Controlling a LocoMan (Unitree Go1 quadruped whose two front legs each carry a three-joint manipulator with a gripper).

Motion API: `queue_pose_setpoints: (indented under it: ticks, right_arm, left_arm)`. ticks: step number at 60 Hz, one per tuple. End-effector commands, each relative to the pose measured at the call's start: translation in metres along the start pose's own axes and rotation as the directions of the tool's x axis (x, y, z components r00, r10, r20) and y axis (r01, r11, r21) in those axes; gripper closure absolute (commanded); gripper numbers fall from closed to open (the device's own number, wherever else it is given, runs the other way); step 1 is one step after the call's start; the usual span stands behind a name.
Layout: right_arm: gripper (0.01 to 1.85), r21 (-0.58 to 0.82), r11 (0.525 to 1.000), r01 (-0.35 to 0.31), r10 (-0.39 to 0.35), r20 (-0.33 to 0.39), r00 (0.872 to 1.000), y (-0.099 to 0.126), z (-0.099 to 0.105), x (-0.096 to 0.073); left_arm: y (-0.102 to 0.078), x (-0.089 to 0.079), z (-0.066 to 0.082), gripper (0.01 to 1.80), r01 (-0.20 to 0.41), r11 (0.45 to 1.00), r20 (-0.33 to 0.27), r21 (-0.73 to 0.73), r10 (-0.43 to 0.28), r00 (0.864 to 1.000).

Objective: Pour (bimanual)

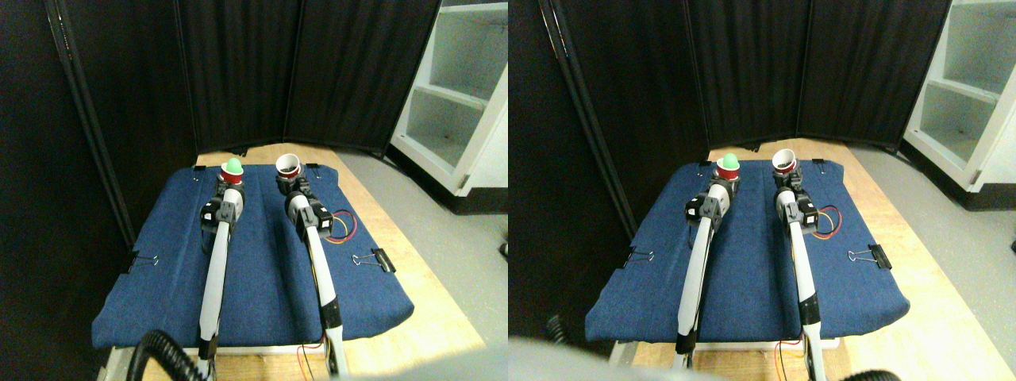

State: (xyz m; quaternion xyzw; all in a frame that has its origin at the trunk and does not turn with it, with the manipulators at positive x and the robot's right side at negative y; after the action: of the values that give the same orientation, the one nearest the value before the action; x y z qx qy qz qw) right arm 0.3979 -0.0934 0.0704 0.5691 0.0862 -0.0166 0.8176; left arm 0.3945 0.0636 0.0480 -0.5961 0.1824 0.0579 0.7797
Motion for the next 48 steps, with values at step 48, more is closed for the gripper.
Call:
queue_pose_setpoints:
  ticks: [48]
  right_arm:
    - [1.53,0.173,0.985,0.022,-0.042,0.111,0.993,-0.052,0.015,-0.006]
  left_arm:
    - [0.055,0.012,0.003,1.48,-0.025,0.998,0.103,-0.052,0.030,0.994]
